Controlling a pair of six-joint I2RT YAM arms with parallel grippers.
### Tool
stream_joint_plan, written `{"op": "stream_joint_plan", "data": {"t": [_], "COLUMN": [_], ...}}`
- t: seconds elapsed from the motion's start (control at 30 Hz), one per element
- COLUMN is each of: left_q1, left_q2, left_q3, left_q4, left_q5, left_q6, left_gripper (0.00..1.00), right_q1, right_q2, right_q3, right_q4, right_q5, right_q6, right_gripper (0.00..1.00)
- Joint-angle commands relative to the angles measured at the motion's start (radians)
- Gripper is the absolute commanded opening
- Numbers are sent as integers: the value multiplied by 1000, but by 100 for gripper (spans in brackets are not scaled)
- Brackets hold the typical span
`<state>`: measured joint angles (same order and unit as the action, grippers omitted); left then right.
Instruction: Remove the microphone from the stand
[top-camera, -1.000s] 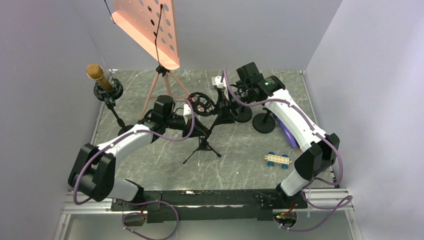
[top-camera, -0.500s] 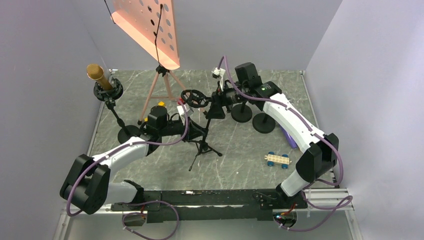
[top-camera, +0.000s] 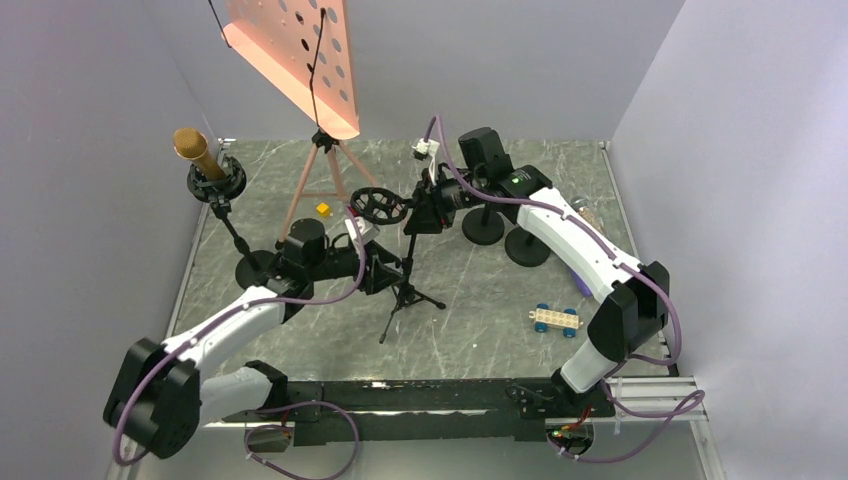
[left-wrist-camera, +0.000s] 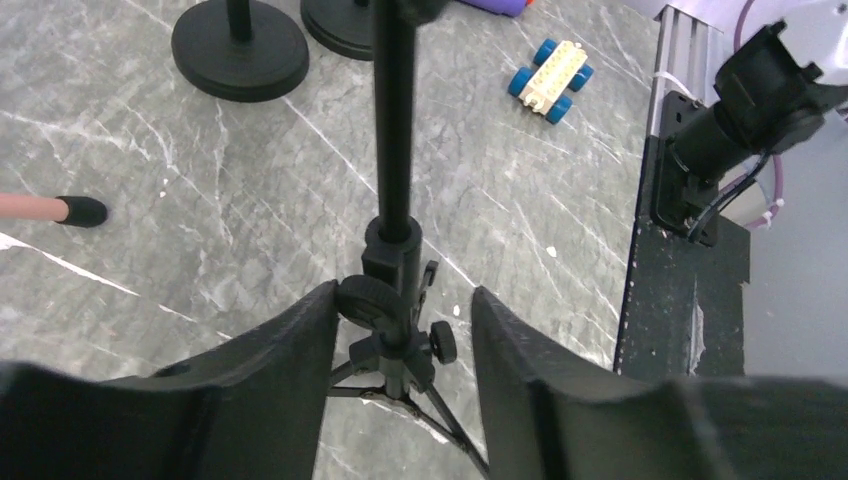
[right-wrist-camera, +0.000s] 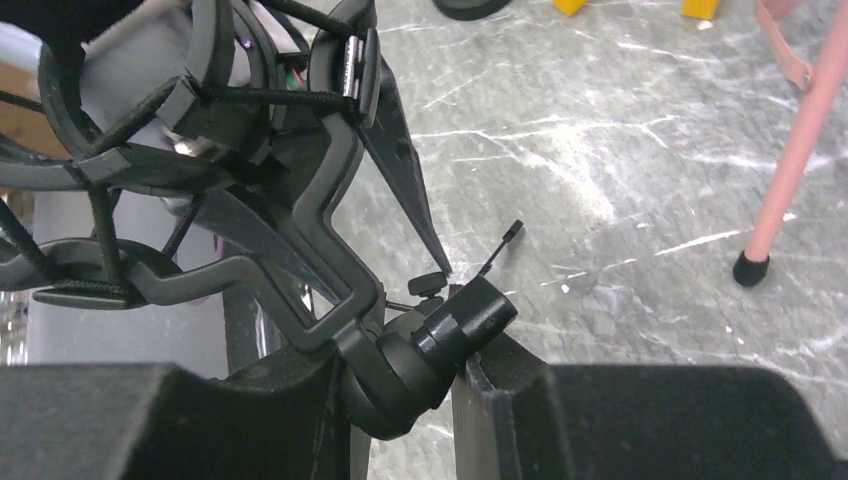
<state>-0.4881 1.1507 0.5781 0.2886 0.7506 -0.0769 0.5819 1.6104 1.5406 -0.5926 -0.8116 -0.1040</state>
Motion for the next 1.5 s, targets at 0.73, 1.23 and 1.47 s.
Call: {"op": "stream_joint_plan", "data": {"t": [0.73, 1.23, 1.47], "left_q1": [-4, -16, 1], "left_q2": [-26, 32, 33], "left_q3": [-50, -13, 18], "left_q4": [178, 89, 140], "left_q5": [79, 175, 198], "left_q6": [301, 327, -36], "left_gripper": [53, 25, 5], "right_q1": [-10, -11, -12], "right_q2": [59, 81, 71], "right_q3": [134, 142, 160], "right_q4": [-251, -234, -273], "right_q5": [-330, -321, -286], "right_q6": [-386, -380, -445], "right_gripper": [0, 0, 0]}}
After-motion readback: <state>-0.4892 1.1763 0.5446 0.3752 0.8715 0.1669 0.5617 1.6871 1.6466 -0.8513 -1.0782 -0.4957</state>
